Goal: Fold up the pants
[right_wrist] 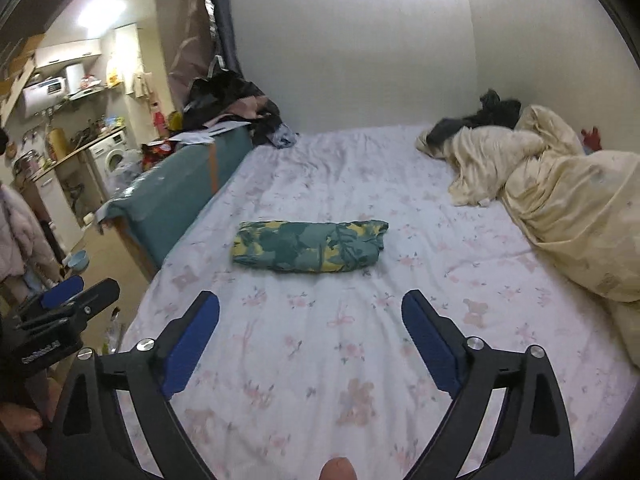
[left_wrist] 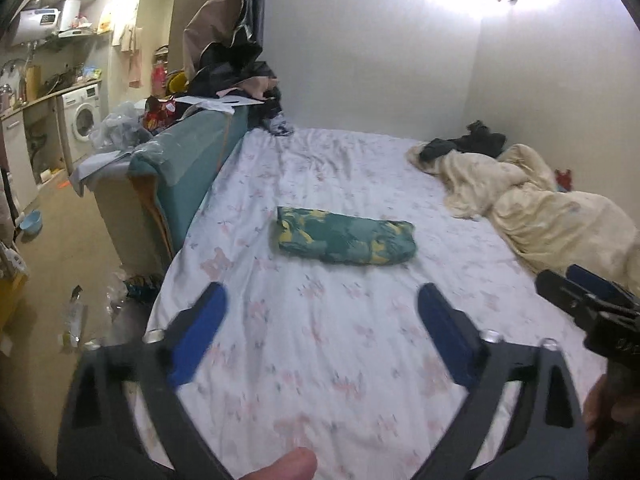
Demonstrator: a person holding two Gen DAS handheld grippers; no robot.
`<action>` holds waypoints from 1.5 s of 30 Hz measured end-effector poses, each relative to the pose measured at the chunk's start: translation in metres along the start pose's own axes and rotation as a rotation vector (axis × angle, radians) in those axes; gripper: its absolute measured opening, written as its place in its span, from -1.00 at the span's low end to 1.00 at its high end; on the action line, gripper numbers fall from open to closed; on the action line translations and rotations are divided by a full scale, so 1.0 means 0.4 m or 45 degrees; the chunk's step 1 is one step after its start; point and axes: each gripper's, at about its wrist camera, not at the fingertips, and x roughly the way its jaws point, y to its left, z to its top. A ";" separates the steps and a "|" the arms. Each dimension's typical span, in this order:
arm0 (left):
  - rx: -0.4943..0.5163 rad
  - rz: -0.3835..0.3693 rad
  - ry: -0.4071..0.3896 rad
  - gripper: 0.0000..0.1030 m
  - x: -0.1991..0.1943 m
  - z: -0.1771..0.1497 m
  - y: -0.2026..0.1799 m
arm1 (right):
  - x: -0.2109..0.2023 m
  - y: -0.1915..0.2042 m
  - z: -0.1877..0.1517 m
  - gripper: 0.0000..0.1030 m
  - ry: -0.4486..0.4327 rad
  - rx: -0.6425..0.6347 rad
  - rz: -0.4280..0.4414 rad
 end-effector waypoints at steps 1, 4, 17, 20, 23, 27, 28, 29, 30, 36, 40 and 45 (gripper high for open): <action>0.009 -0.002 -0.015 0.99 -0.039 -0.014 0.000 | -0.025 0.007 -0.013 0.97 -0.006 -0.001 -0.005; 0.014 -0.010 -0.044 0.99 -0.142 -0.063 0.008 | -0.115 0.031 -0.070 1.00 -0.040 -0.014 -0.032; 0.016 0.035 -0.042 0.99 -0.334 -0.316 0.029 | -0.317 0.081 -0.356 1.00 -0.103 0.019 -0.119; 0.080 0.030 -0.039 0.99 -0.338 -0.358 0.009 | -0.297 0.076 -0.424 1.00 -0.057 0.021 -0.081; 0.103 0.038 -0.008 0.99 -0.308 -0.371 -0.010 | -0.277 0.071 -0.437 1.00 -0.022 0.037 -0.092; 0.101 0.036 0.060 0.99 -0.272 -0.388 -0.021 | -0.256 0.078 -0.430 1.00 -0.045 0.019 -0.098; 0.094 0.043 0.060 0.99 -0.268 -0.389 -0.020 | -0.250 0.083 -0.433 1.00 -0.037 0.017 -0.089; 0.099 0.053 0.057 0.99 -0.265 -0.389 -0.022 | -0.246 0.086 -0.436 1.00 -0.028 0.017 -0.080; 0.109 0.065 0.053 0.99 -0.263 -0.388 -0.025 | -0.242 0.089 -0.440 1.00 -0.015 0.015 -0.080; 0.140 0.076 0.025 0.99 -0.270 -0.386 -0.030 | -0.234 0.097 -0.449 1.00 0.010 0.004 -0.122; 0.127 0.079 0.041 0.99 -0.263 -0.384 -0.027 | -0.234 0.093 -0.451 1.00 0.013 0.023 -0.130; 0.110 0.082 0.051 0.99 -0.262 -0.382 -0.024 | -0.233 0.090 -0.451 1.00 0.017 0.031 -0.131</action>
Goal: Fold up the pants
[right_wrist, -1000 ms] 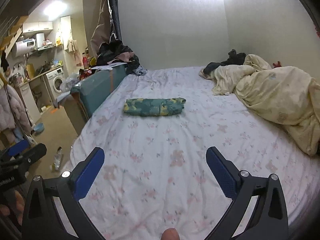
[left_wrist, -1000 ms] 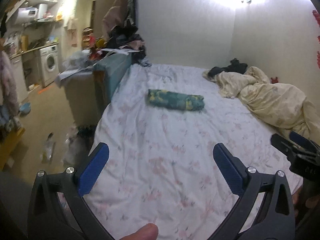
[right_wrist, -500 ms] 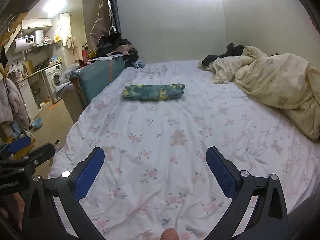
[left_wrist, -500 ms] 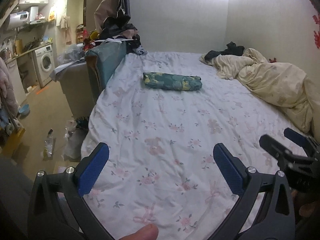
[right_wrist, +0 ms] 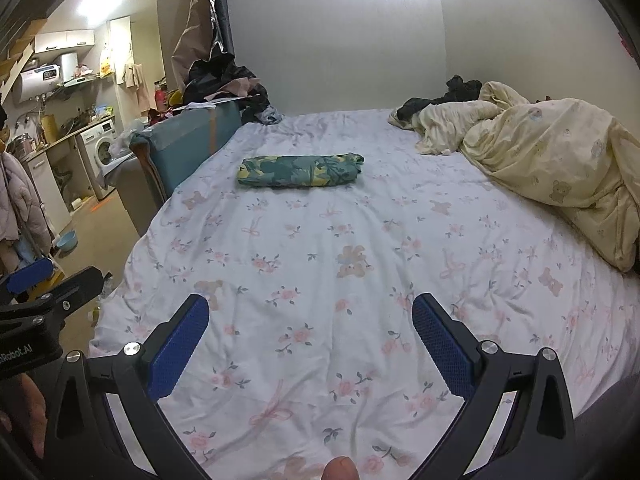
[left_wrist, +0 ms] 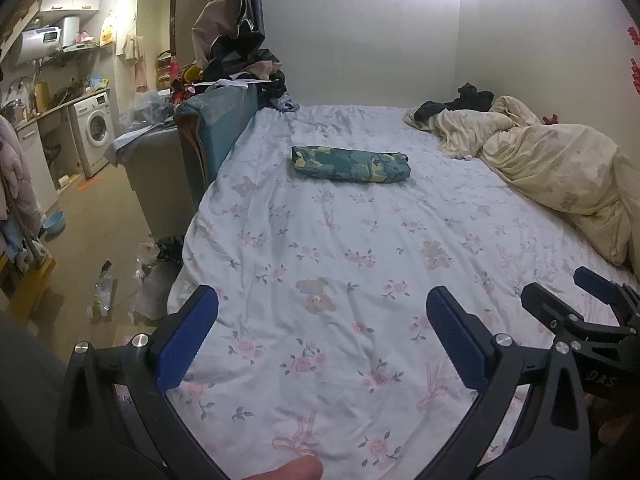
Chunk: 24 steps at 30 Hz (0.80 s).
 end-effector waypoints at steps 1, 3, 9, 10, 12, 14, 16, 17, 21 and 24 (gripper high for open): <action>0.001 0.002 0.000 0.99 0.000 0.000 0.000 | 0.000 0.000 0.000 1.00 0.000 0.000 -0.001; 0.000 0.003 0.001 0.99 0.000 0.000 0.000 | 0.000 0.000 0.000 1.00 -0.002 0.001 0.001; -0.002 0.006 0.002 0.99 0.000 0.001 0.001 | 0.000 -0.001 -0.002 1.00 0.001 0.007 0.001; -0.003 0.004 0.003 0.99 0.000 0.001 0.001 | 0.000 -0.001 -0.002 1.00 0.001 0.006 0.001; -0.006 0.006 0.002 0.99 0.000 0.001 0.001 | -0.002 -0.003 -0.002 1.00 -0.001 0.011 0.003; -0.010 0.007 0.003 0.99 0.000 0.000 0.003 | 0.001 -0.002 -0.001 1.00 0.001 0.007 0.003; -0.013 0.009 0.004 0.99 0.001 -0.001 0.004 | 0.001 -0.003 -0.001 1.00 0.001 0.008 0.004; -0.013 0.010 0.005 0.99 0.001 -0.001 0.004 | 0.001 -0.003 -0.001 1.00 0.002 0.007 0.005; -0.018 0.012 0.009 0.99 0.003 -0.003 0.005 | 0.001 -0.001 -0.003 1.00 0.003 0.009 0.002; -0.022 0.017 0.014 0.99 0.005 -0.005 0.008 | -0.001 0.000 -0.003 1.00 0.005 0.013 0.003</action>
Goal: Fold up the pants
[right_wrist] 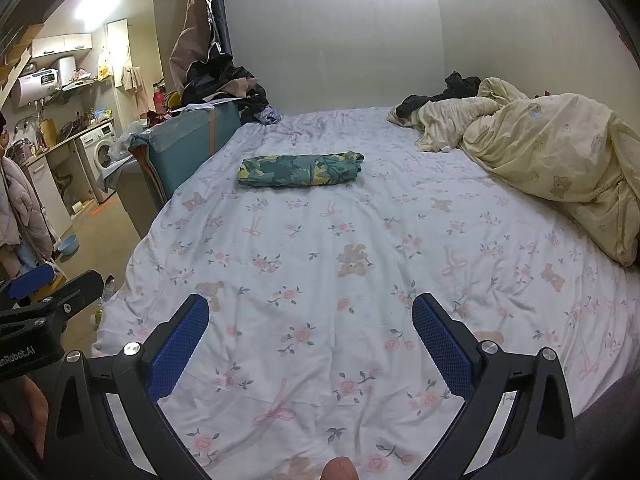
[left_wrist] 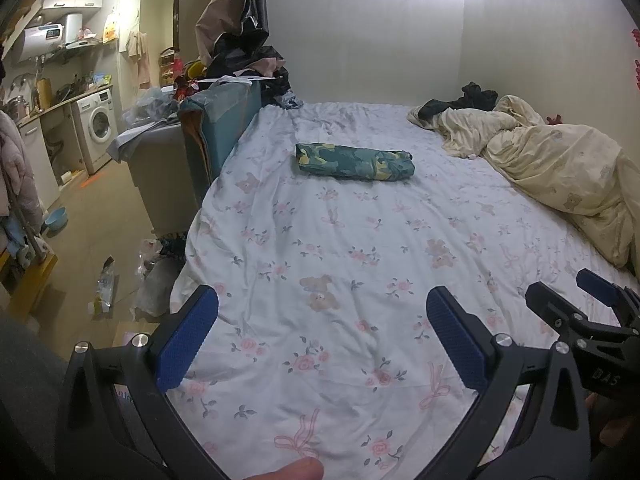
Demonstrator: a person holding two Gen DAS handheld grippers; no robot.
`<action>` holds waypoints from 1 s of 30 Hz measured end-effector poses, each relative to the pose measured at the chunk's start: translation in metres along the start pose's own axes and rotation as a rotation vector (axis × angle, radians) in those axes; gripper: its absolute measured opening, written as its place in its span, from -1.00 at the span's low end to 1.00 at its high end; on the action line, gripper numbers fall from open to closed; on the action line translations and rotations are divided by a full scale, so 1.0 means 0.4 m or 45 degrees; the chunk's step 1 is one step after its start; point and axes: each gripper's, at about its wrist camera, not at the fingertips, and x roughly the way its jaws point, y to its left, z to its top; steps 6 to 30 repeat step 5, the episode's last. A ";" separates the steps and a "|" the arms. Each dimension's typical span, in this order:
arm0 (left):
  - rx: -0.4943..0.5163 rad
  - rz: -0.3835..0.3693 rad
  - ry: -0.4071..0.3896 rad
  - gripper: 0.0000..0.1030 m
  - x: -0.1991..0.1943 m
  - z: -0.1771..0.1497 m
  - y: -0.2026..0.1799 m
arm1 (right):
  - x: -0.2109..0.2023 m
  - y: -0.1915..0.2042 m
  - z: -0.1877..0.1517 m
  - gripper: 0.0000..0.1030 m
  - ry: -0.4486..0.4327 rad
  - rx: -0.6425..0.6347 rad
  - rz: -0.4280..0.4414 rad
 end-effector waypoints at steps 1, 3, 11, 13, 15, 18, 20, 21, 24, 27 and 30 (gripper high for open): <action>-0.002 -0.002 0.003 0.99 0.001 0.000 0.001 | -0.001 0.001 -0.001 1.00 0.001 0.004 -0.001; -0.002 -0.002 0.000 0.99 0.001 -0.002 0.001 | -0.001 0.001 -0.001 1.00 -0.003 0.003 0.000; 0.000 -0.002 -0.003 0.99 0.002 -0.002 0.001 | -0.003 0.005 -0.005 1.00 -0.008 0.006 0.000; 0.000 -0.002 -0.003 0.99 0.002 -0.002 0.001 | -0.003 0.005 -0.005 1.00 -0.008 0.006 0.000; 0.000 -0.002 -0.003 0.99 0.002 -0.002 0.001 | -0.003 0.005 -0.005 1.00 -0.008 0.006 0.000; 0.000 -0.002 -0.003 0.99 0.002 -0.002 0.001 | -0.003 0.005 -0.005 1.00 -0.008 0.006 0.000; 0.000 -0.002 -0.003 0.99 0.002 -0.002 0.001 | -0.003 0.005 -0.005 1.00 -0.008 0.006 0.000; 0.000 -0.002 -0.003 0.99 0.002 -0.002 0.001 | -0.003 0.005 -0.005 1.00 -0.008 0.006 0.000; 0.000 -0.002 -0.003 0.99 0.002 -0.002 0.001 | -0.003 0.005 -0.005 1.00 -0.008 0.006 0.000; 0.000 -0.002 -0.003 0.99 0.002 -0.002 0.001 | -0.003 0.005 -0.005 1.00 -0.008 0.006 0.000; 0.000 -0.002 -0.003 0.99 0.002 -0.002 0.001 | -0.003 0.005 -0.005 1.00 -0.008 0.006 0.000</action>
